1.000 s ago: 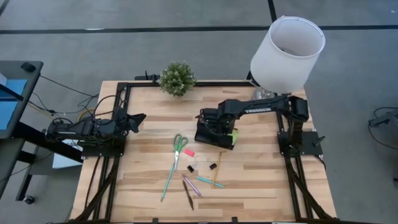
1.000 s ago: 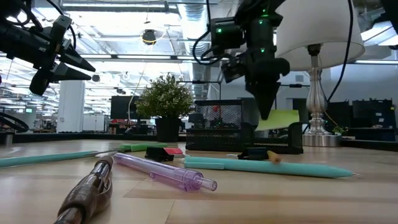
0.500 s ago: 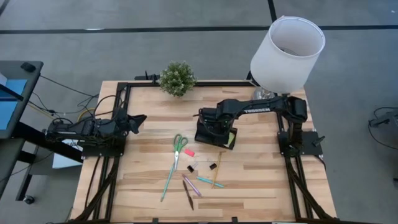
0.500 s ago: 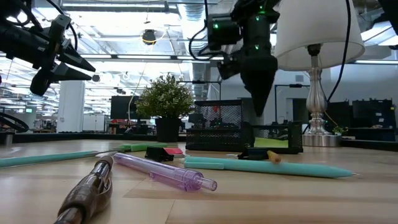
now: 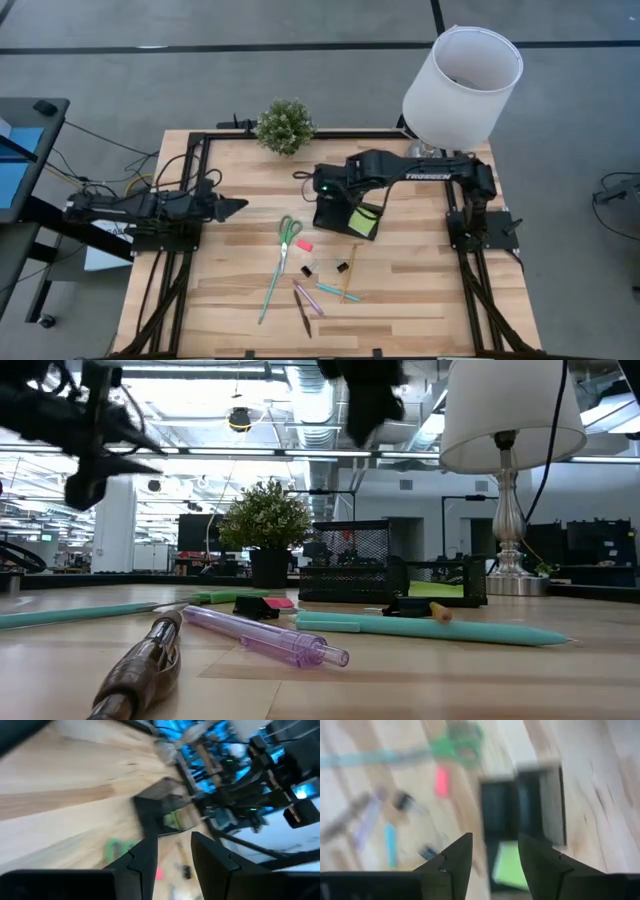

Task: Pick and place office supplies into organizer
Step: Put the green scissors on the black desk organizer

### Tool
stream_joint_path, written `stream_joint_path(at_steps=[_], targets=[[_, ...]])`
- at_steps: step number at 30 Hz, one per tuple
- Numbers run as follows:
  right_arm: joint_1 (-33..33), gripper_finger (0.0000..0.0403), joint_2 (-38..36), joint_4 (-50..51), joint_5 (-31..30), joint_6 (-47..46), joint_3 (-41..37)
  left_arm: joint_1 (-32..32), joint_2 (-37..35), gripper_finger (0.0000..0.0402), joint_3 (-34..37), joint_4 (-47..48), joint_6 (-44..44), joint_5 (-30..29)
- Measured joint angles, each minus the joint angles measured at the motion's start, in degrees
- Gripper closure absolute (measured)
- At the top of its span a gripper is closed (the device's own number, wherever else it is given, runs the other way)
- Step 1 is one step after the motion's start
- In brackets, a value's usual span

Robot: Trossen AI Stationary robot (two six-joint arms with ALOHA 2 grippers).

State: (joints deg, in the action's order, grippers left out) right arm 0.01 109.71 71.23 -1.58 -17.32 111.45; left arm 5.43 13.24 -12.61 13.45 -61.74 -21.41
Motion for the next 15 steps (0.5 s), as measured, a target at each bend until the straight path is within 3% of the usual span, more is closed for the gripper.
stream_joint_path(at_steps=[3, 10, 15], targets=[[1.2, 0.0259, 0.0, -3.2, -0.9, -1.7, 4.2, 0.0, 8.3, 0.0292, -4.3, -2.6, 2.9, 0.2], [4.6, 0.0270, 0.0, -13.0, -2.9, -3.5, 9.1, -0.2, 31.6, 0.0292, -19.8, 13.4, 10.6, 0.8], [6.6, 0.0270, 0.0, -18.8, -2.9, -5.8, 9.3, -1.4, 47.6, 0.0292, -24.9, 14.8, 13.4, 6.4]])
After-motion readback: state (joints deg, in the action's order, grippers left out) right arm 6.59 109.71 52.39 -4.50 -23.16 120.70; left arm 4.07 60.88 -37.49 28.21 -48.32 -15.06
